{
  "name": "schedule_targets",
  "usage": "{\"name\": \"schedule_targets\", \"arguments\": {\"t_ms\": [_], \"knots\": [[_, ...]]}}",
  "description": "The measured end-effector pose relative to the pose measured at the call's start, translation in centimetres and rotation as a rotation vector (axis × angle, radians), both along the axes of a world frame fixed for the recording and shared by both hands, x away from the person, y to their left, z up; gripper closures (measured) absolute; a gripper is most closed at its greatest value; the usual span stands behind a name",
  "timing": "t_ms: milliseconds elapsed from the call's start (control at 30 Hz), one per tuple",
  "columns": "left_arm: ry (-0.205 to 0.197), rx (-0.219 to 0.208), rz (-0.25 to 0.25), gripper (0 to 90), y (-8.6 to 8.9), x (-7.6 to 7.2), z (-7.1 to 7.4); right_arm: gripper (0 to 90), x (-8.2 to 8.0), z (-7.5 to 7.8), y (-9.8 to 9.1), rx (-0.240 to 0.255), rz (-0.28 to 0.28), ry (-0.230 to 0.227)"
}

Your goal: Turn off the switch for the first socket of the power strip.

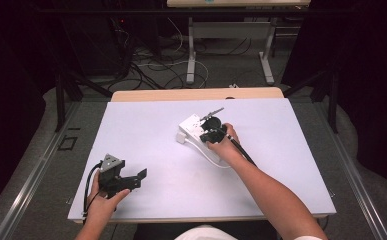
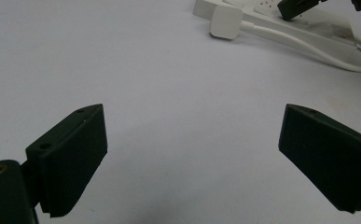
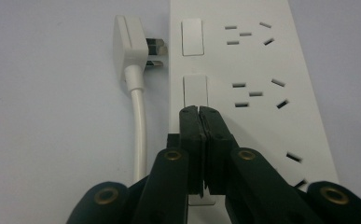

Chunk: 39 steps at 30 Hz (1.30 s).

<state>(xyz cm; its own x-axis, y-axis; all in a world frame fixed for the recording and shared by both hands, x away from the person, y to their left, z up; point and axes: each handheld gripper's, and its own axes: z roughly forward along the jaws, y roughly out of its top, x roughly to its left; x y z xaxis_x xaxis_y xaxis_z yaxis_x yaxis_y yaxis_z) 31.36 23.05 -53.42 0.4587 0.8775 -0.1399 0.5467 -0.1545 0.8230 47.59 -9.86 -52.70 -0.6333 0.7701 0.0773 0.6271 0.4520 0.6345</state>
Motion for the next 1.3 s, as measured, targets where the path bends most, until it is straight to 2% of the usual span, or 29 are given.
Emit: {"name": "schedule_targets", "arguments": {"t_ms": [233,267,333,600,700,733,767,900,933,967,1000,1033,1067,1100,1133,1200,1300], "knots": [[0.002,0.000,0.001,7.8,0.0,0.0,0.0,86.6,0.0,-0.1,0.1,0.006,0.005,-0.014],[0.002,0.000,0.001,7.8,0.0,0.0,0.0,86.0,-0.1,0.1,0.1,-0.009,0.000,-0.002],[0.017,0.004,-0.010,7.8,0.1,0.0,0.1,84.8,0.0,0.0,0.1,0.005,-0.002,-0.003],[0.012,0.004,-0.005,7.8,0.1,0.0,0.1,80.6,-0.1,0.3,0.0,0.001,-0.003,-0.010],[0.016,0.004,-0.008,7.9,0.1,0.0,0.1,76.4,-0.3,0.6,0.2,0.010,-0.011,-0.018],[0.014,0.004,-0.006,7.9,0.1,0.0,0.1,75.4,-0.3,0.7,0.2,0.032,-0.009,-0.027],[0.010,0.002,-0.003,7.9,0.1,0.0,0.1,74.0,-0.4,0.8,0.3,0.016,-0.007,-0.026],[0.011,0.001,-0.001,7.8,0.1,0.0,0.1,69.1,-0.6,1.1,0.4,0.028,0.000,-0.041],[0.017,0.002,-0.006,7.9,0.2,0.0,0.1,67.9,-0.6,0.9,0.5,0.056,0.002,-0.066],[0.016,0.002,-0.005,7.9,0.1,0.0,0.1,67.0,-0.7,0.9,0.5,0.060,-0.002,-0.066],[0.016,0.002,-0.005,7.9,0.1,0.0,0.1,65.6,-0.7,1.2,0.4,0.028,0.007,-0.044],[0.013,0.001,-0.002,7.9,0.1,0.0,0.1,64.3,-0.7,1.2,0.4,0.035,0.009,-0.047],[0.011,0.000,-0.001,7.9,0.1,0.0,0.1,63.1,-0.8,1.5,0.3,0.019,0.014,-0.030],[0.011,0.001,-0.001,7.9,0.1,0.0,0.1,61.7,-0.7,1.0,0.5,0.082,0.007,-0.085],[0.011,0.001,-0.001,7.9,0.1,0.0,0.1,59.7,-0.6,1.0,0.4,0.084,0.013,-0.092],[0.010,0.001,-0.001,7.9,0.1,0.0,0.1,57.1,-0.7,1.4,0.3,0.051,0.016,-0.063],[0.010,0.001,-0.001,7.9,0.1,0.0,0.1,54.3,-0.7,1.4,0.3,0.073,0.015,-0.072]]}}
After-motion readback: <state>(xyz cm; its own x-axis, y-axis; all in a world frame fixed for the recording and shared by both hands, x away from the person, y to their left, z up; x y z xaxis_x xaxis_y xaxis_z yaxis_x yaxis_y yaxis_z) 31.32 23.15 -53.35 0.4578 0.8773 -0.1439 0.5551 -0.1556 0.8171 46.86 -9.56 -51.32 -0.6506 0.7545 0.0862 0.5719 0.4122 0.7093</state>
